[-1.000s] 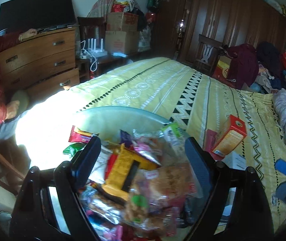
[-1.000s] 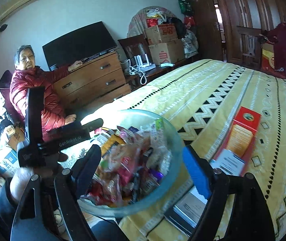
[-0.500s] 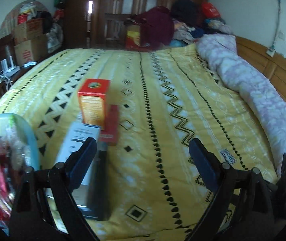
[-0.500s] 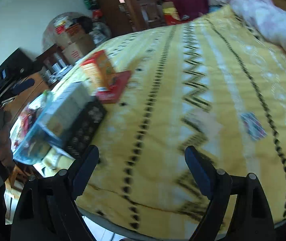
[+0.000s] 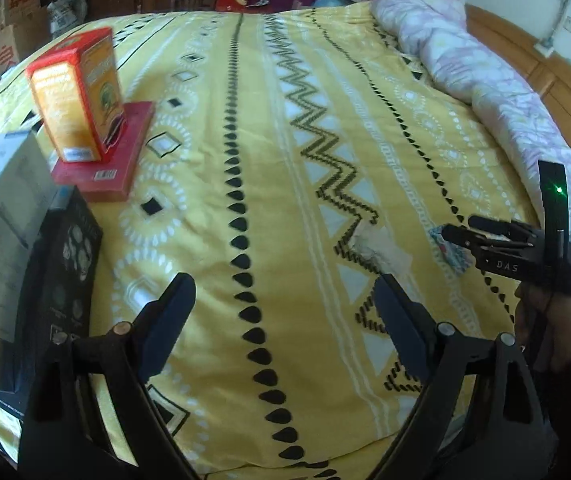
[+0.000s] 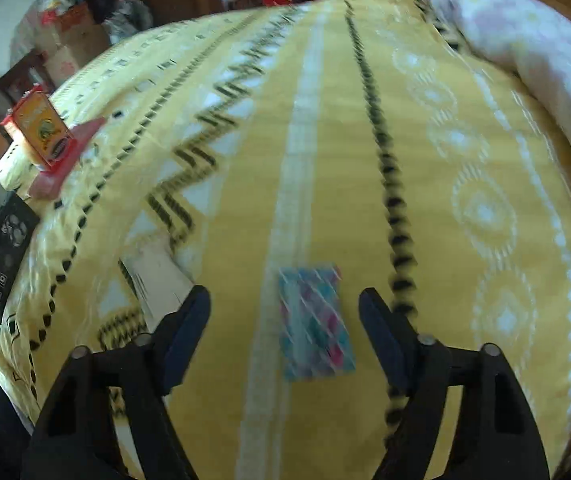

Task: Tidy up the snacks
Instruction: 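Grasp a white packet with the left tool while the right tool grasps the wet-wipe packet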

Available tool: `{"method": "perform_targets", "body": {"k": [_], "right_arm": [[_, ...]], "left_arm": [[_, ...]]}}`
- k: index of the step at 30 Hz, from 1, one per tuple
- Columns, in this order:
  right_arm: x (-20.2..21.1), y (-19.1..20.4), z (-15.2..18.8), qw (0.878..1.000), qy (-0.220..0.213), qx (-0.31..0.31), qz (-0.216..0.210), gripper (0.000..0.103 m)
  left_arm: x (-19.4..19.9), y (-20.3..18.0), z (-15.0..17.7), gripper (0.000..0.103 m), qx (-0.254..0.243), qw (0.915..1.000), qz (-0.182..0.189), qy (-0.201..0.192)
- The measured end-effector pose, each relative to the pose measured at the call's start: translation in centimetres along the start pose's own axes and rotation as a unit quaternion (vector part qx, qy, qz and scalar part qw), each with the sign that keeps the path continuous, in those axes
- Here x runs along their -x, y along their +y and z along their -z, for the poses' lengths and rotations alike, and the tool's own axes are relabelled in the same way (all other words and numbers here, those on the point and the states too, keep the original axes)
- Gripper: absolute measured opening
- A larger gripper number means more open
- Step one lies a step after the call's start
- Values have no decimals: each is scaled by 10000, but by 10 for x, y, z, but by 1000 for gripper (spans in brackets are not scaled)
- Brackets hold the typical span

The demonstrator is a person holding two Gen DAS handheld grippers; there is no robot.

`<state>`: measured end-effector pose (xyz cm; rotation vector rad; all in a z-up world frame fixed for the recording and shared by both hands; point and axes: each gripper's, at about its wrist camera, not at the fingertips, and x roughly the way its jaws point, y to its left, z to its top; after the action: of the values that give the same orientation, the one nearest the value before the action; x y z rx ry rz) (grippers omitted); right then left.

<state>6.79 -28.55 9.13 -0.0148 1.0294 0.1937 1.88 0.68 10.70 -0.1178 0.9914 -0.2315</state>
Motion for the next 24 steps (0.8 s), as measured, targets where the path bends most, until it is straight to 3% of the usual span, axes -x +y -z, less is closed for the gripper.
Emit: {"method": "perform_targets", "body": {"k": [2, 6, 7, 9, 10, 14, 18, 24], "right_arm": [[-17, 26, -9, 9975, -70, 668, 201, 73], [-68, 62, 1, 9842, 484, 1436, 920, 61], [-64, 68, 3, 9846, 438, 1430, 901, 61], [-49, 86, 11, 9879, 377, 1458, 365, 60], [-40, 92, 14, 9877, 273, 1506, 327, 61], [-10, 58, 19, 9967, -3, 720, 372, 64], [7, -2, 35, 9995, -10, -272, 177, 64], [22, -32, 41, 9970, -167, -726, -202, 72]], "left_arm": [[-3, 7, 4, 91, 59, 9999, -57, 68], [0, 16, 12, 90, -22, 9998, -141, 124], [0, 17, 14, 91, -48, 9998, -161, 108], [-5, 18, 14, 91, -70, 9997, -201, 141], [-9, 18, 13, 91, -59, 9997, -180, 183], [-21, 3, 4, 91, -277, 9995, 120, 94], [-50, -27, -4, 91, -837, 9937, 719, 201], [-101, -61, -4, 90, -1144, 9894, 802, 388]]}}
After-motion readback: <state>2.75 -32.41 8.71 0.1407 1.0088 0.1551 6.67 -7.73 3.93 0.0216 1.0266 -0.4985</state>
